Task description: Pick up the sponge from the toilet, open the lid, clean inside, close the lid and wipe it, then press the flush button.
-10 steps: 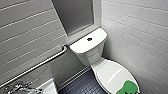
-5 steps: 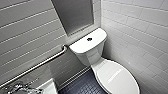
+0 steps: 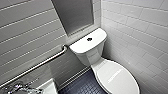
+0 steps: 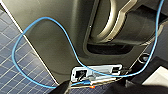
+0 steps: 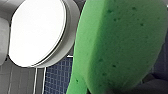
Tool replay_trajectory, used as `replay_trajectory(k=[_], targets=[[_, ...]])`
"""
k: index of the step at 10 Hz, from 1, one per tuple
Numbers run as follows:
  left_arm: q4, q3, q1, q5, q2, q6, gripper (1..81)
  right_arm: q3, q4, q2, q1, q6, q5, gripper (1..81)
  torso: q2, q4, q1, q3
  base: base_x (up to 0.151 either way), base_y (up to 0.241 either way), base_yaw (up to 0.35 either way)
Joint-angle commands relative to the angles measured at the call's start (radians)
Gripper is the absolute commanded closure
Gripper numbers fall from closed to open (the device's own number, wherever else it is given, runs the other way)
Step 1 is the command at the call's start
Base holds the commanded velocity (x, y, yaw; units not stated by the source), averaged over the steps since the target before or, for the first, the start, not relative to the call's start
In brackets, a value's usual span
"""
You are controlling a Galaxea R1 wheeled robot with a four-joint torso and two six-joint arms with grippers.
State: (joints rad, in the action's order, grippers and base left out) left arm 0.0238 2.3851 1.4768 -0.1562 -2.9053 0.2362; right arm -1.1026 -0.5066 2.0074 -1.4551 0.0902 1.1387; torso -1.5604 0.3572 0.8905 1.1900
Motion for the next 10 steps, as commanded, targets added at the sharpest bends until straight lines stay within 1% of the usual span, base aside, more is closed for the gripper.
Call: replay_trajectory(k=[1,2,3,4,5,6,7,8,9,10], targets=[[-0.001,-0.004,0.020,-0.095,0.018,0.009,1.0,0.295,0.067,-0.046,0.154,0.279,-0.014,81.1,0.000,0.000,0.000,0.000,0.000,0.000,0.000],[-0.001,-0.004,0.015,-0.095,0.017,0.009,1.0,0.352,0.005,-0.037,0.228,0.371,-0.023,81.1,0.000,0.000,0.000,0.000,0.000,0.000,0.000],[0.001,-0.004,0.012,-0.095,0.017,0.009,1.0,0.383,-0.090,-0.014,0.314,0.463,-0.030,81.1,0.000,0.000,0.000,0.000,0.000,0.000,0.000],[0.001,-0.004,0.012,-0.095,0.017,0.009,1.0,0.396,-0.193,0.012,0.398,0.542,-0.030,81.1,0.000,0.000,0.000,0.000,0.000,0.000,0.000],[0.001,-0.004,0.007,-0.095,0.017,0.009,1.0,0.396,-0.291,0.039,0.480,0.608,-0.033,81.1,0.000,0.000,0.000,0.000,0.000,0.000,0.000],[0.001,-0.004,0.007,-0.095,0.017,0.009,1.0,0.390,-0.360,0.062,0.567,0.632,-0.042,81.1,0.000,0.000,0.000,0.000,0.000,0.000,0.000],[0.001,-0.004,0.007,-0.095,0.017,0.009,1.0,0.358,-0.444,0.098,0.665,0.645,-0.043,81.1,0.000,0.000,0.000,0.000,0.000,0.000,0.000],[0.001,-0.004,0.007,-0.095,0.018,0.009,1.0,0.290,-0.545,0.154,0.765,0.645,-0.066,81.1,0.000,0.000,0.000,0.000,0.000,0.000,0.000],[0.002,-0.004,0.007,-0.095,0.020,0.009,1.0,0.209,-0.633,0.217,0.855,0.645,-0.114,81.1,0.000,0.000,0.000,0.000,0.000,0.000,0.000],[0.004,-0.001,0.007,-0.095,0.021,0.009,1.0,0.105,-0.694,0.289,0.920,0.643,-0.177,81.1,0.000,0.000,0.000,0.000,0.000,0.000,0.000]])
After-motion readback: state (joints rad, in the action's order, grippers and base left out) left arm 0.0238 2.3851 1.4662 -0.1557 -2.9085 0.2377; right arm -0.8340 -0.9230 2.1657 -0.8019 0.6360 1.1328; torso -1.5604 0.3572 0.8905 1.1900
